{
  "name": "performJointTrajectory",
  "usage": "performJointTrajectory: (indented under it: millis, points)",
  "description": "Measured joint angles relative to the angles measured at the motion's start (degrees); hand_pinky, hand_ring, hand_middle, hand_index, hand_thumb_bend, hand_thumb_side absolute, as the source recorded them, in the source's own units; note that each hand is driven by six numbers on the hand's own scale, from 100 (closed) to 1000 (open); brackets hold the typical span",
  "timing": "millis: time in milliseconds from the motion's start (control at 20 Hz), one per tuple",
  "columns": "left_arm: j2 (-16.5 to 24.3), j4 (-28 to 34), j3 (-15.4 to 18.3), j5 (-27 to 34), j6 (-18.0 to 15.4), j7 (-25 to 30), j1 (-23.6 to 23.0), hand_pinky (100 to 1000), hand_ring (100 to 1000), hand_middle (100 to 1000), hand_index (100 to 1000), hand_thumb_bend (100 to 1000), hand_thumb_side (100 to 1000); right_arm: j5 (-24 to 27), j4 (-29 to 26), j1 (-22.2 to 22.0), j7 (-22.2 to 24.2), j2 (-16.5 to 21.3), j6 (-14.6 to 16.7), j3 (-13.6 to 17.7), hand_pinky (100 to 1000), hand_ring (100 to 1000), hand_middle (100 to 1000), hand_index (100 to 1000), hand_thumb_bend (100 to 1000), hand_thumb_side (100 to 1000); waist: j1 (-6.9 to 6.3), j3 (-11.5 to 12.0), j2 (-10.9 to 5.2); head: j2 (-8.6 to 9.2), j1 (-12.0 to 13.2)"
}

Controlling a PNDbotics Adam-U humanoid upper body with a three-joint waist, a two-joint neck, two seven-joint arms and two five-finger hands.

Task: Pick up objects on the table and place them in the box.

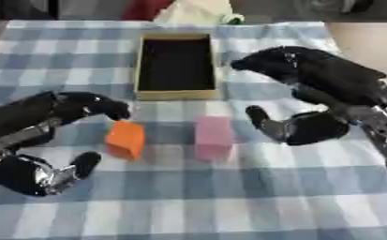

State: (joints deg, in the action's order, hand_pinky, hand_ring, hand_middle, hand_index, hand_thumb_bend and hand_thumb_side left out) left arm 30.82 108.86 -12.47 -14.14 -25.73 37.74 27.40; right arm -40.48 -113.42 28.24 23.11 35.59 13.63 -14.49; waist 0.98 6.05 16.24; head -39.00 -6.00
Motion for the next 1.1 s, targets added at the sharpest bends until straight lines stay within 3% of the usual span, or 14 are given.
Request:
performJointTrajectory:
  millis: [1100]
  points:
    - [0.5,-1.0,-1.1,-0.5,0.6,0.6,2.3,879,802,821,1000,100,884,2.1,0.0,0.1,-1.5,-0.5,-0.2,0.9,859,870,833,1000,100,827,-0.15,-0.3,0.0,0.05,0.3]
